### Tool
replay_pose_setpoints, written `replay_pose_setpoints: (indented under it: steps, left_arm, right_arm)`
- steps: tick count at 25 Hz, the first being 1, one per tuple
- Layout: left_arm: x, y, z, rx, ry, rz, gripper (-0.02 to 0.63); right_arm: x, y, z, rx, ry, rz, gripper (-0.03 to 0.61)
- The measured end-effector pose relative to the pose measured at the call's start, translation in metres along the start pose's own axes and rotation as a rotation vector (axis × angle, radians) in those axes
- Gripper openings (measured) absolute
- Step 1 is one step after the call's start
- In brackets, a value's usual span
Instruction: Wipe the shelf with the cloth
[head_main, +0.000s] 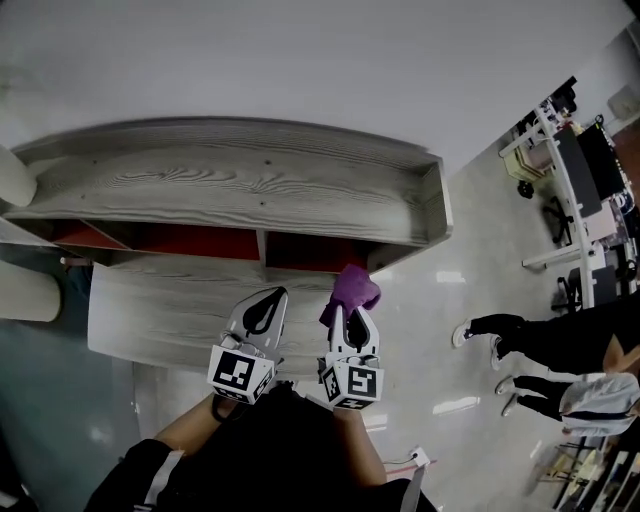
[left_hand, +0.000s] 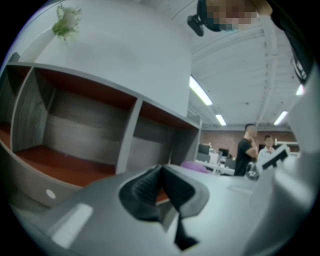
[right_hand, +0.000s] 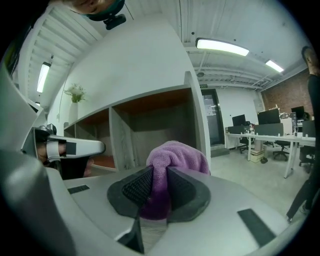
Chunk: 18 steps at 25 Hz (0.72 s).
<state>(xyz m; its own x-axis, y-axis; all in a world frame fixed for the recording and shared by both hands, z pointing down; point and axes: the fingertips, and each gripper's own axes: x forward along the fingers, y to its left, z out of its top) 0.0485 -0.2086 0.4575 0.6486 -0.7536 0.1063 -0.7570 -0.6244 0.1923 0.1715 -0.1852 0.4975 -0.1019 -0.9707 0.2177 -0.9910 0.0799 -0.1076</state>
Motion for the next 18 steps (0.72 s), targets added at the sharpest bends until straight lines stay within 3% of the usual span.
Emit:
replay_pose_setpoints:
  steps: [18]
  left_arm:
    - [0.020, 0.011, -0.012, -0.013, 0.045, -0.015, 0.003]
  right_arm:
    - [0.073, -0.037, -0.042, -0.029, 0.177, -0.151, 0.069]
